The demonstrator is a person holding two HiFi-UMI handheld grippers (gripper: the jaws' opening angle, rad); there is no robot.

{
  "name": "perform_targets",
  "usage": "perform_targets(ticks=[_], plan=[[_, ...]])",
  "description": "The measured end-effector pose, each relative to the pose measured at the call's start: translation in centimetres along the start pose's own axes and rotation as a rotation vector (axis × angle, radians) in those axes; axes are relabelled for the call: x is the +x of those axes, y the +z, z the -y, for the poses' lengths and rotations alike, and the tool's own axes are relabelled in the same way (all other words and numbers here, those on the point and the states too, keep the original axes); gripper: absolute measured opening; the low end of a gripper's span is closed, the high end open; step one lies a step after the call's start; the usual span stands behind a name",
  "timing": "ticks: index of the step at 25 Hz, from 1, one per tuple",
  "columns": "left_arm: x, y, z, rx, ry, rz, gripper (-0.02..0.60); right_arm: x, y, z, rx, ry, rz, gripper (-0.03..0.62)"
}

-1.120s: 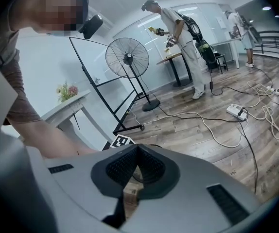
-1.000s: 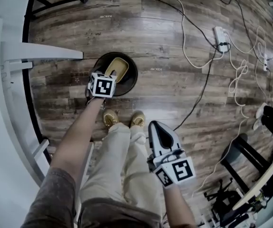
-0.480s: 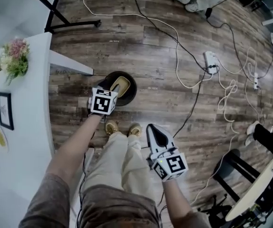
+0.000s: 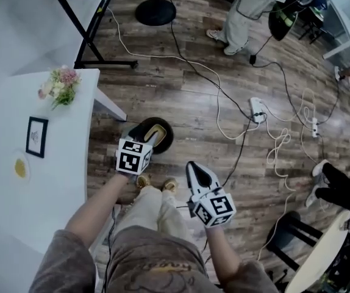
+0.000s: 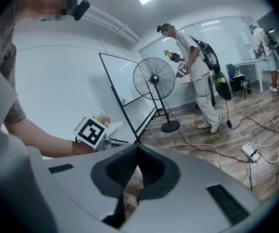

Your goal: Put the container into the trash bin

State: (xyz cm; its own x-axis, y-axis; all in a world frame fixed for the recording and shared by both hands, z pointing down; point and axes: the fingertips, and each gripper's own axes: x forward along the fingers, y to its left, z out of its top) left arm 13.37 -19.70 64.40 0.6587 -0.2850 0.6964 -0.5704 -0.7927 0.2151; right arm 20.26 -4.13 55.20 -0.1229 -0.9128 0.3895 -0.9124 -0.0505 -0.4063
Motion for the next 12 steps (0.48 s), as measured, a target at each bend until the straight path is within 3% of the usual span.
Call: perform_targets(ticks=[6, 12], plan=[[-9.0, 6.3, 2.1, 0.003, -0.027, 0.146, 0.236, -2.1, 3.8, -3.9, -0.056, 0.039, 0.024, 0.002], [-17.6, 10.2, 4.2, 0.031, -0.048, 0.267, 0.236, -4.7, 7.7, -7.2, -0.104, 0.057, 0.061, 0.002]])
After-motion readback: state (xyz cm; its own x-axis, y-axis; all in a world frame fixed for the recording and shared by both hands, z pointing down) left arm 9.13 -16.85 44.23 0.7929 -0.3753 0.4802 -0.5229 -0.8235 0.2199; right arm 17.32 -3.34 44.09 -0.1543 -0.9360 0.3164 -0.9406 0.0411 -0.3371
